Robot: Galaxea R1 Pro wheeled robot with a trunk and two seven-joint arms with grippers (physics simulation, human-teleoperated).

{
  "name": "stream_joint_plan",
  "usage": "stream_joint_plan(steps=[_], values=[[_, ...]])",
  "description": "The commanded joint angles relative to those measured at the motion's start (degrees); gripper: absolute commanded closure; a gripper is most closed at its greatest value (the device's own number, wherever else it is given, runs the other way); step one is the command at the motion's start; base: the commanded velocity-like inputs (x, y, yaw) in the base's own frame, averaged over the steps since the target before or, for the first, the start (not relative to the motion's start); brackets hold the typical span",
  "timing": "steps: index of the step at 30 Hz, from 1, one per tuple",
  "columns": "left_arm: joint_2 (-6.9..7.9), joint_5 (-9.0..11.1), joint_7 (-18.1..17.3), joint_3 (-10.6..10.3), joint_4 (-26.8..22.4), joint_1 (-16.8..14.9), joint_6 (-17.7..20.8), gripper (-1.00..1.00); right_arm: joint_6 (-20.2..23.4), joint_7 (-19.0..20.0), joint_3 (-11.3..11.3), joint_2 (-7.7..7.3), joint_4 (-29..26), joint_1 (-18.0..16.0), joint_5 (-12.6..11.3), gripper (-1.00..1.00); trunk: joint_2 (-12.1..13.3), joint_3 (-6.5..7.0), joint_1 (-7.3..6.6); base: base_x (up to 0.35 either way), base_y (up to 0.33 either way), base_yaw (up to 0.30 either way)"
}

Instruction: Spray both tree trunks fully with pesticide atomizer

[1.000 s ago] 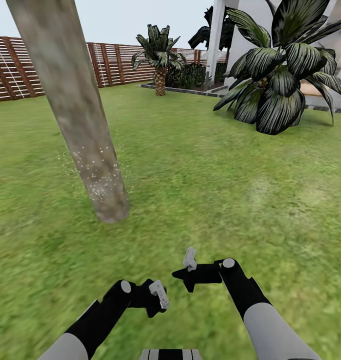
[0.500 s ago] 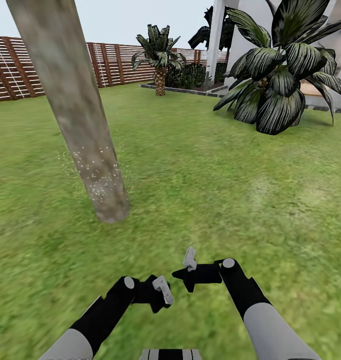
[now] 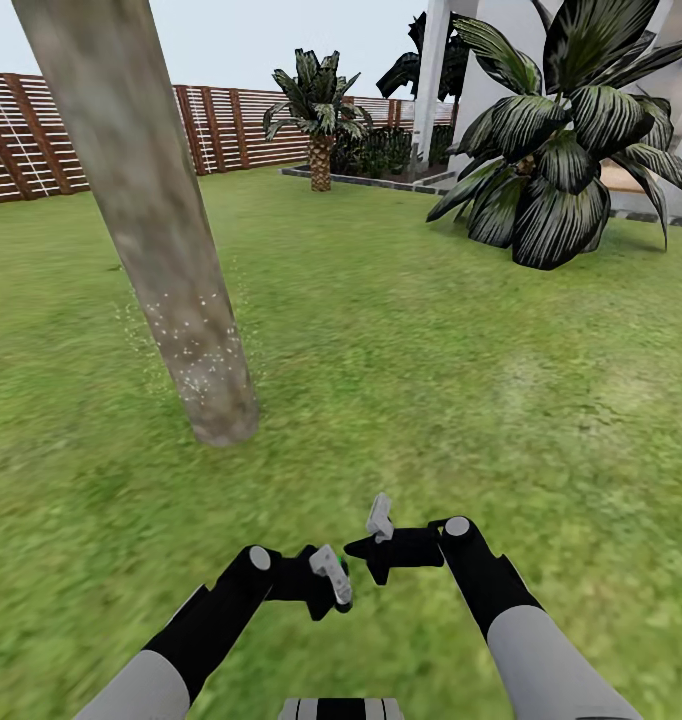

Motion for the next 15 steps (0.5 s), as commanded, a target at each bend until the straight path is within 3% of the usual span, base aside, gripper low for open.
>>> stream_joint_plan(steps=[1,15], values=[[0.01,0.4,0.0,0.0,0.0,0.0,0.0,1.0,0.0,0.0,0.0,0.0,0.0,0.0,0.0,1.0,0.0,0.0,0.0,0.0,0.0,0.0],[0.02,0.8,0.1,0.0,0.1,-0.3,-0.1,1.0,0.0,0.0,0.0,0.0,0.0,0.0,0.0,1.0,0.0,0.0,0.0,0.0,0.0,0.0]])
